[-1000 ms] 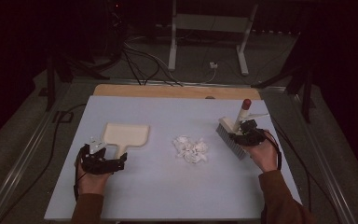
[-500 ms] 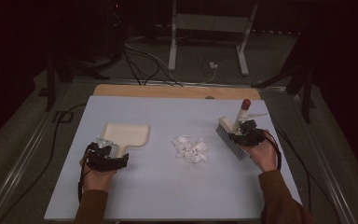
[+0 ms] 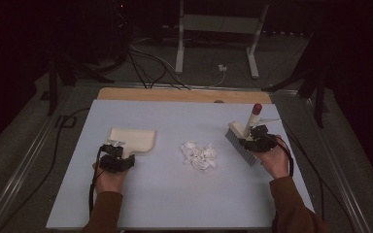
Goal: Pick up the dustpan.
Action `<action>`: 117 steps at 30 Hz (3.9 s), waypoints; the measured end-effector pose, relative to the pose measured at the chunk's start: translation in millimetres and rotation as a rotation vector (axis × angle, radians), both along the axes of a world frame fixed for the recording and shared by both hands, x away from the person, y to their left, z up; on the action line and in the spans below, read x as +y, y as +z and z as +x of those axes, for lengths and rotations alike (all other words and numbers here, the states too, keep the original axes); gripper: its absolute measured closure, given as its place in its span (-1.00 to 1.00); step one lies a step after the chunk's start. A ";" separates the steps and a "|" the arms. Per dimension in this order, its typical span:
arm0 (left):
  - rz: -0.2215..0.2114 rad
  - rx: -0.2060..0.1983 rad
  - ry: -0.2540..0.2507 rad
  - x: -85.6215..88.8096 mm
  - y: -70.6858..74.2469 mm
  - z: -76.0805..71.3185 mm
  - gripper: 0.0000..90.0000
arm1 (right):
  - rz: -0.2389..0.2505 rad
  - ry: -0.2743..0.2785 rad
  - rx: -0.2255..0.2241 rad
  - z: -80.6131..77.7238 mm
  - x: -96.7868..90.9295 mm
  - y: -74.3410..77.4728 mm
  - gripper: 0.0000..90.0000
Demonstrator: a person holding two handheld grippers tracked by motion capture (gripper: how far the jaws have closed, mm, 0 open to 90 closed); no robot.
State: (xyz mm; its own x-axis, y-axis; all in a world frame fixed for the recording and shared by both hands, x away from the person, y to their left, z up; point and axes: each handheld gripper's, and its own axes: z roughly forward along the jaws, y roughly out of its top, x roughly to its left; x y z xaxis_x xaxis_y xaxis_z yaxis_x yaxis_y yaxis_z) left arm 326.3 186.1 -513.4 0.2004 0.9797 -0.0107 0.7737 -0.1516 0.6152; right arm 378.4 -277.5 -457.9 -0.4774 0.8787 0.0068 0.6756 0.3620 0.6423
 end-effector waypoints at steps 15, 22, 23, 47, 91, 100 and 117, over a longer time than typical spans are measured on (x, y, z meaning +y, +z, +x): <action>-0.010 0.021 0.013 3.5 1.7 1.8 0.47 | 0.006 -0.001 -0.001 0.6 0.9 -0.7 0.49; 0.008 0.037 -0.002 3.1 3.8 3.6 0.48 | 0.008 0.000 -0.003 0.8 0.7 -1.1 0.49; 0.002 0.036 -0.010 4.4 4.0 3.1 0.48 | 0.008 0.000 -0.003 0.9 0.7 -1.1 0.49; -0.050 0.018 -0.156 8.5 25.0 -7.5 0.49 | 0.017 0.000 -0.003 1.2 0.8 -1.8 0.49; 0.010 0.044 -0.722 -17.4 51.3 -19.3 0.49 | 0.015 0.006 -0.003 0.2 2.9 -1.5 0.49; 0.064 0.083 -0.792 -28.7 49.9 -19.8 0.49 | 0.017 0.003 -0.002 0.3 2.2 -1.6 0.49; 0.121 0.126 -0.862 -40.1 48.1 -19.8 0.48 | 0.025 -0.004 0.001 0.7 1.0 -2.1 0.49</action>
State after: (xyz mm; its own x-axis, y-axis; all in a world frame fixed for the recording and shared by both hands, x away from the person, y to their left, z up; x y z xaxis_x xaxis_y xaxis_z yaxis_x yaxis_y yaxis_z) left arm 306.5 146.0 -465.3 0.8750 0.4840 0.0114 0.4212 -0.7727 0.4750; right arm 379.0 -276.5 -460.1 -0.4741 0.8800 0.0294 0.6772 0.3431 0.6509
